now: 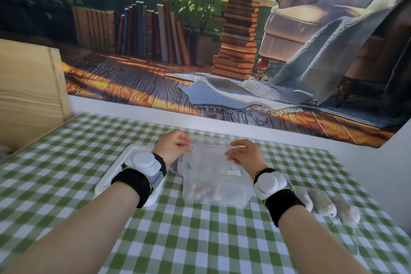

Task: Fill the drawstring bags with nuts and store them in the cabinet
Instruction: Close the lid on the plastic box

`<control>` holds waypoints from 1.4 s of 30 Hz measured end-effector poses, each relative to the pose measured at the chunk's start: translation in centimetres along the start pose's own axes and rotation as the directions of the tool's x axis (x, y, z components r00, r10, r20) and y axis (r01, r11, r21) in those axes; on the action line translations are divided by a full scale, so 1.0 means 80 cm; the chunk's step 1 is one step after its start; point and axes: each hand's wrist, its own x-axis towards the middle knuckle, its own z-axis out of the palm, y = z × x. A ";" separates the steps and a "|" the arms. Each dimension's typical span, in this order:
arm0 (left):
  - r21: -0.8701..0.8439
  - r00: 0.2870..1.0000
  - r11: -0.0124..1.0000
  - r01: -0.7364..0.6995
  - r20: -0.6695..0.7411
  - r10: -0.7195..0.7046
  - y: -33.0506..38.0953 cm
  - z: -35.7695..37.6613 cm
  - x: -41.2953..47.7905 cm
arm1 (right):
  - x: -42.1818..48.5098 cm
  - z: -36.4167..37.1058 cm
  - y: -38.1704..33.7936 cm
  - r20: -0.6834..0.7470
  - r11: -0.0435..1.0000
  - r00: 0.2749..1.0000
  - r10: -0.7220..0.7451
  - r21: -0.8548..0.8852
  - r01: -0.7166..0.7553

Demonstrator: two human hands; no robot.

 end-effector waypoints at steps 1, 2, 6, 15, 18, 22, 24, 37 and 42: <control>-0.030 1.000 0.999 0.013 -0.006 -0.013 -0.001 0.000 0.000 | 0.002 0.000 0.002 -0.001 1.000 1.000 0.002 -0.007 -0.002; -0.050 1.000 0.998 0.021 -0.008 -0.022 0.000 -0.001 0.001 | 0.004 0.000 0.004 -0.005 1.000 1.000 0.009 -0.020 -0.009; -0.071 0.999 0.997 0.037 -0.008 -0.038 0.002 -0.004 0.000 | 0.010 0.003 0.011 0.005 0.991 0.999 0.052 -0.120 -0.051; -0.049 0.998 0.997 0.057 -0.002 -0.057 0.003 -0.003 0.002 | 0.012 0.002 0.013 -0.009 0.989 1.000 0.025 -0.147 -0.026; -0.025 0.998 0.998 0.064 -0.002 -0.065 0.004 -0.003 0.003 | 0.013 0.001 0.014 -0.007 0.986 1.000 0.020 -0.165 -0.020; -0.024 0.998 0.997 0.068 -0.011 -0.068 0.005 0.000 0.005 | 0.010 0.001 0.013 -0.002 0.993 1.000 0.013 -0.119 -0.013; -0.032 0.998 0.997 0.065 -0.015 -0.066 0.005 0.001 0.005 | 0.008 0.001 0.011 -0.002 0.995 1.000 0.001 -0.099 -0.002; 0.514 0.984 0.842 -0.166 0.033 0.174 0.043 0.036 0.009 | 0.005 0.003 0.006 0.032 0.993 0.999 0.013 -0.116 -0.009; 0.564 0.976 0.798 -0.212 0.171 0.138 0.059 0.073 0.019 | 0.004 0.003 0.005 0.059 0.983 0.998 -0.029 -0.182 0.039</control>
